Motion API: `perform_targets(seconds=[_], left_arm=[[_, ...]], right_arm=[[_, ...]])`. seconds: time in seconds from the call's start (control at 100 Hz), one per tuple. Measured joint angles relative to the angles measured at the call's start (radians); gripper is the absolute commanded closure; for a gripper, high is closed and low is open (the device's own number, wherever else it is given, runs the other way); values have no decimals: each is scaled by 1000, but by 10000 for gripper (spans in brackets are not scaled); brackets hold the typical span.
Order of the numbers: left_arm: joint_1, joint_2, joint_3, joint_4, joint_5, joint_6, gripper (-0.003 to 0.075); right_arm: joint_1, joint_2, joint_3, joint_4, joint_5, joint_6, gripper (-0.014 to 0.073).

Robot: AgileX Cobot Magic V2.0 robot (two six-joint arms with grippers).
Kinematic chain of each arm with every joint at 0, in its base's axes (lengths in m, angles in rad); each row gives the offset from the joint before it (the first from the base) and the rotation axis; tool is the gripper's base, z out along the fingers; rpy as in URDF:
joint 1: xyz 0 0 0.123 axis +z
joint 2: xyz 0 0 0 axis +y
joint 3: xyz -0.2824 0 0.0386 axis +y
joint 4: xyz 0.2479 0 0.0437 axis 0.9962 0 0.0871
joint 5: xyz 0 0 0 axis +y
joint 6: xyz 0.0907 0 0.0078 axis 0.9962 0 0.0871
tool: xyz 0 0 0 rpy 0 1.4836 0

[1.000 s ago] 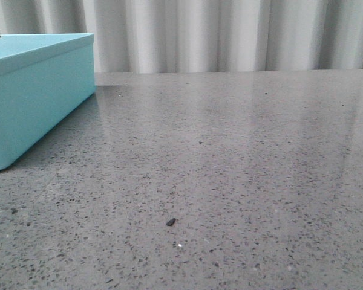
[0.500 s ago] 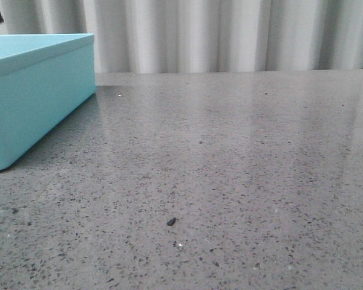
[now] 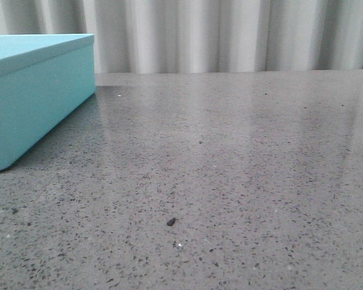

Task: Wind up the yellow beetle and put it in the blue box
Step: 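Lower the beetle into the blue box and open the left gripper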

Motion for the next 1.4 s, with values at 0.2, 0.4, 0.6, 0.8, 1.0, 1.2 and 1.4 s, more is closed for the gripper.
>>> perform_targets(seconds=[0.2, 0.4, 0.6, 0.8, 1.0, 1.2, 1.4], left_arm=[[-114, -349, 353, -15, -232, 60, 741], [-150, -669, 826, -15, -487, 67, 741], [-150, -819, 1075, -15, -634, 70, 741], [-150, -834, 1137, -29, -662, 72, 741], [-165, -834, 1140, -47, -662, 73, 741], [-182, -834, 1140, -51, -662, 74, 741], [-189, -836, 1142, -51, -662, 74, 741]], right_arm=[[0, -90, 180, -101, -150, -2, 634], [0, -152, 370, -126, -414, -2, 635], [0, -152, 430, -129, -491, -2, 634], [0, -152, 432, -130, -505, -2, 635], [0, -152, 432, -130, -505, -2, 634], [0, -152, 432, -130, -505, -2, 634], [0, -152, 432, -130, -505, -2, 635]])
